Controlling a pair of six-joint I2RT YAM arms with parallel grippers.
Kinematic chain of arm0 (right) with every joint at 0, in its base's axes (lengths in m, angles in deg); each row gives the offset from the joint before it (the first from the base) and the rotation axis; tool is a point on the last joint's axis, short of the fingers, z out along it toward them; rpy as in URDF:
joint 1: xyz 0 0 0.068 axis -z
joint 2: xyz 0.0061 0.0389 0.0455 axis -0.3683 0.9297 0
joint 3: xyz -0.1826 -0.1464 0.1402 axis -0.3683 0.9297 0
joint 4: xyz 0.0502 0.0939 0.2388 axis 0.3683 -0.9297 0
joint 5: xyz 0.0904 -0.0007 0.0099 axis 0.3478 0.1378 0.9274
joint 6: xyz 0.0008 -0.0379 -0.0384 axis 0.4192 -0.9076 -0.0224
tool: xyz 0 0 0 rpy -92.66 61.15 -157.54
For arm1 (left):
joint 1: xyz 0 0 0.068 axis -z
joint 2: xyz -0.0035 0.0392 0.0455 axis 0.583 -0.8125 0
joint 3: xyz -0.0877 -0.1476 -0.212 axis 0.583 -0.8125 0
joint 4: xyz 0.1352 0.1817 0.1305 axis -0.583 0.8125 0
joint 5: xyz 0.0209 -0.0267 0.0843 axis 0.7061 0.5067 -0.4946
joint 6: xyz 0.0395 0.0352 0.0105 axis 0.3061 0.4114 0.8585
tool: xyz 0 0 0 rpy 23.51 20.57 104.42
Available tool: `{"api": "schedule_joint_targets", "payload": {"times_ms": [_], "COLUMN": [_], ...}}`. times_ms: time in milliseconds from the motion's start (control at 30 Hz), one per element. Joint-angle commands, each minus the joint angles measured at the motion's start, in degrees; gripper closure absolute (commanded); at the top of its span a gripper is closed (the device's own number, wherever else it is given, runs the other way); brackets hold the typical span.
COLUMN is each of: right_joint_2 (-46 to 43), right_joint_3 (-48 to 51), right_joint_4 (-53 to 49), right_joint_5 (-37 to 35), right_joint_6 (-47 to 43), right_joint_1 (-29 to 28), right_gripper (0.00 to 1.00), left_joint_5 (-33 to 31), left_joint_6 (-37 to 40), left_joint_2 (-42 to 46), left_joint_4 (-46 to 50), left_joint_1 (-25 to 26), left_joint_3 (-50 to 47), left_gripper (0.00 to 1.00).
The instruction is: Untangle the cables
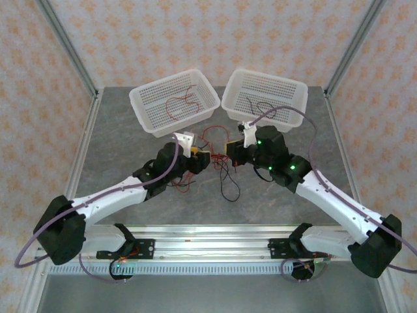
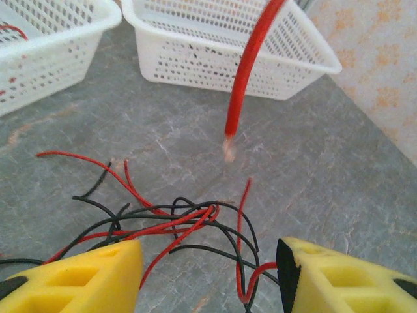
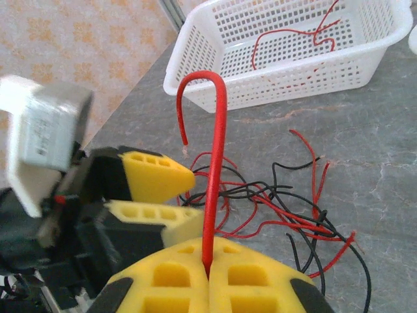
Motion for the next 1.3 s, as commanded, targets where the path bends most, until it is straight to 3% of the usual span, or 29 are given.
{"api": "schedule_joint_targets", "payload": {"times_ms": [0,200,467,900,1067,1267], "right_joint_2": [-1.7,-1.9,-2.0,-2.7,-1.3,2.1], "right_joint_3": [-2.3,-3.9,-8.2,-18.4,-21.9,-26.5], "right_joint_4": [0.0,1.5,1.4,-2.1,-3.6,-8.2], "right_joint_5": [-0.7,-5.7,-7.8,-8.7,-8.7,-4.3], "right_joint_6": [0.3,8.4,14.6,17.4,16.9,9.3], "right_joint_1": [0.6,1.1,1.2,1.7,2.6,5.4], "right_gripper": [1.0,1.0,1.0,1.0,1.0,1.0], "left_joint_5": [1.7,2.2,1.9,-6.2,-7.0,-5.0], "left_joint_6": [2.6,7.6,9.7,10.5,10.9,20.7], "left_joint_2": [-1.3,-1.1,-0.8,-1.7,1.5,9.6], "left_joint_4": [-6.5,-14.1,-16.7,-17.7,-16.9,-10.3], "left_joint_1": [2.1,7.3,9.5,9.7,9.7,9.7], "left_joint_3": [1.4,-1.5,-2.5,-1.0,-1.7,-0.1], "left_gripper": [0.42,0.42,0.42,0.43,0.42,0.38]}}
